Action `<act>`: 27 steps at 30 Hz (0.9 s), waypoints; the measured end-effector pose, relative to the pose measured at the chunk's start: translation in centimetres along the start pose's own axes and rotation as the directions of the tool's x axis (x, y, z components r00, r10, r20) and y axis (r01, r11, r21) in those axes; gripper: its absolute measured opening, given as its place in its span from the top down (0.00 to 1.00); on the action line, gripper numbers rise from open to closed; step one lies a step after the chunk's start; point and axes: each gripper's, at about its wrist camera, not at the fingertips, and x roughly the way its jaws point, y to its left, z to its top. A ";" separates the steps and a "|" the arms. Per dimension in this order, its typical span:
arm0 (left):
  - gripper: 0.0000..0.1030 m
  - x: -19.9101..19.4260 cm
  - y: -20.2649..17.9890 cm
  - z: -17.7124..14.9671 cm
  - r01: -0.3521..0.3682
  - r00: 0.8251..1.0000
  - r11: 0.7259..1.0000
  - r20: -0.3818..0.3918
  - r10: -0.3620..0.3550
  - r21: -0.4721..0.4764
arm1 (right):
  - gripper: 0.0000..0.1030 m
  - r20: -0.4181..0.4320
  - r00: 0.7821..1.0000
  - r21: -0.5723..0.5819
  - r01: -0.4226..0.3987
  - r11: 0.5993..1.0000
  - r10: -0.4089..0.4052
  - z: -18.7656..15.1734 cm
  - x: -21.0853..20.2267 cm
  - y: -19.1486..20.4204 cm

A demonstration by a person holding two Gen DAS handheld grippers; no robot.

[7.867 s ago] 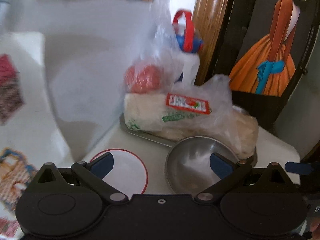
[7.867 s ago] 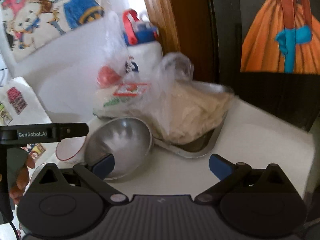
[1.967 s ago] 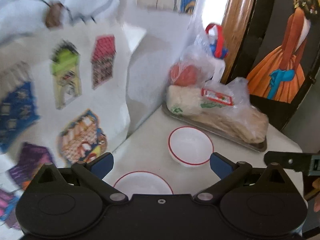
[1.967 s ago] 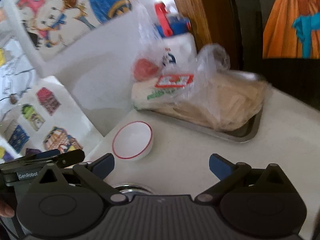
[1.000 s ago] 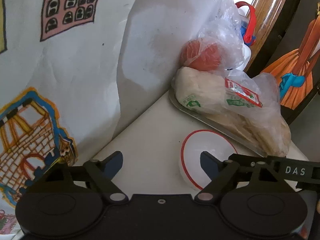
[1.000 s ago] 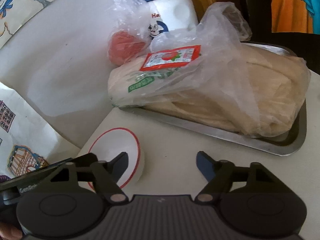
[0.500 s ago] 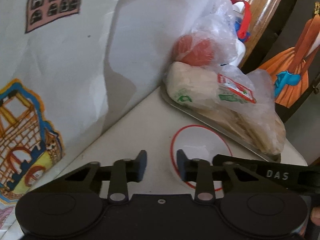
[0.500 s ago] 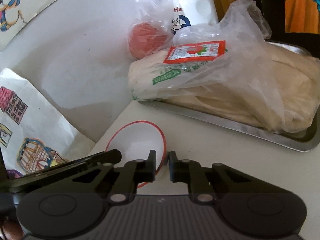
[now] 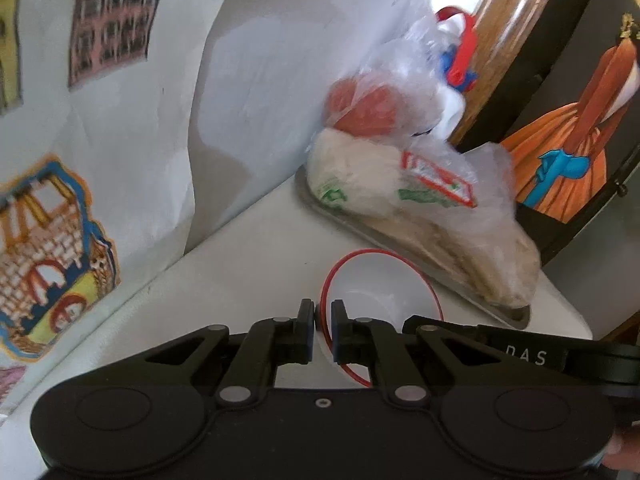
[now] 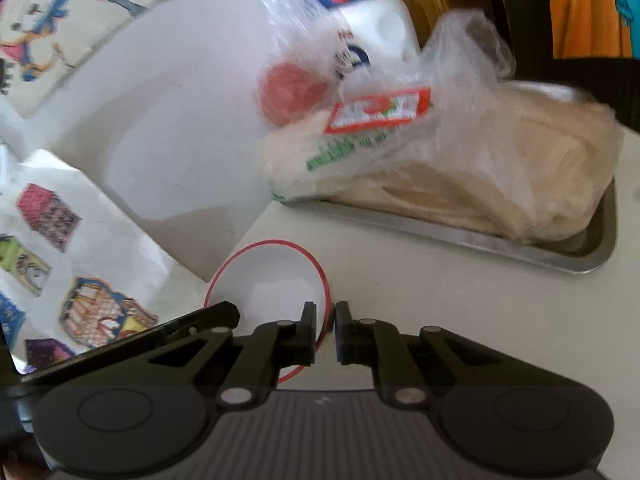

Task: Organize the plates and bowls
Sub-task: 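Lift the white bowl with both tools and carry it over the steel bowl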

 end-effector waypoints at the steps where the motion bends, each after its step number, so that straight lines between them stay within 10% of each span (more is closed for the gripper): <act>1: 0.93 -0.7 -0.2 0.1 0.004 1.000 1.000 0.011 -0.004 0.000 | 0.90 0.008 1.000 -0.003 -0.004 1.000 0.004 0.0 -0.8 0.2; 27: 0.93 -21.8 -4.6 -9.5 0.052 0.990 0.994 0.125 -0.064 0.094 | 0.89 0.041 0.999 -0.125 -0.026 0.992 0.032 -12.1 -19.1 7.1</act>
